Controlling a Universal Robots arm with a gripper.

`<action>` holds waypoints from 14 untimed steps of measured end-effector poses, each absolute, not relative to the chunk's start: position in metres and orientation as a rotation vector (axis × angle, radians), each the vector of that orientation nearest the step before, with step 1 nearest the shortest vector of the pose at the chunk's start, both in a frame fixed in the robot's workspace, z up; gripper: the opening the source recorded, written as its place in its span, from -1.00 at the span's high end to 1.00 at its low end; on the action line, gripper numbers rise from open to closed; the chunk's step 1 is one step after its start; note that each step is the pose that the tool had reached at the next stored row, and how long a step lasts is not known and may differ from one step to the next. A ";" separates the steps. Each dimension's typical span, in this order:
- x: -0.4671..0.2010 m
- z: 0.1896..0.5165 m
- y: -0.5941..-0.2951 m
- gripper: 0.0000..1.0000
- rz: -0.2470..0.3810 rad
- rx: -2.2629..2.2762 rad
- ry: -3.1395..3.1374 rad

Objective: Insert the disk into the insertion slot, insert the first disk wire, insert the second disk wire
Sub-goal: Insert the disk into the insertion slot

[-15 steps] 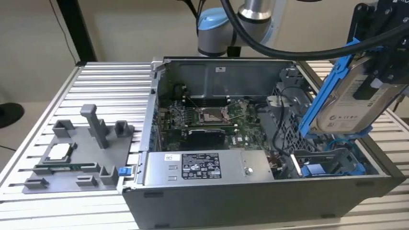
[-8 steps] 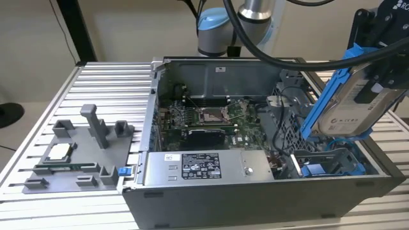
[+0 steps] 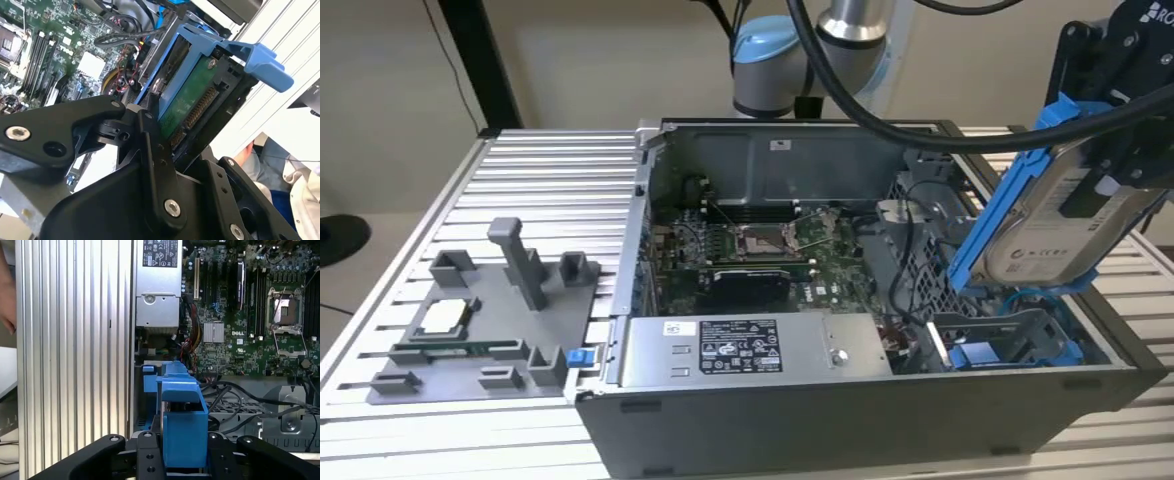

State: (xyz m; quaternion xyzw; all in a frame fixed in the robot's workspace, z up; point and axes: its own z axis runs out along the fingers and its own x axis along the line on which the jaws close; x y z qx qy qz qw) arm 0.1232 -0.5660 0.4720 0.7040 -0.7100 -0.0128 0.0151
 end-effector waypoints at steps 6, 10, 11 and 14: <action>0.123 0.472 -0.566 1.00 -0.040 2.191 -2.209; 0.123 0.470 -0.566 1.00 -0.040 2.191 -2.209; 0.123 0.468 -0.566 1.00 -0.040 2.191 -2.209; 0.124 0.464 -0.566 1.00 -0.040 2.191 -2.209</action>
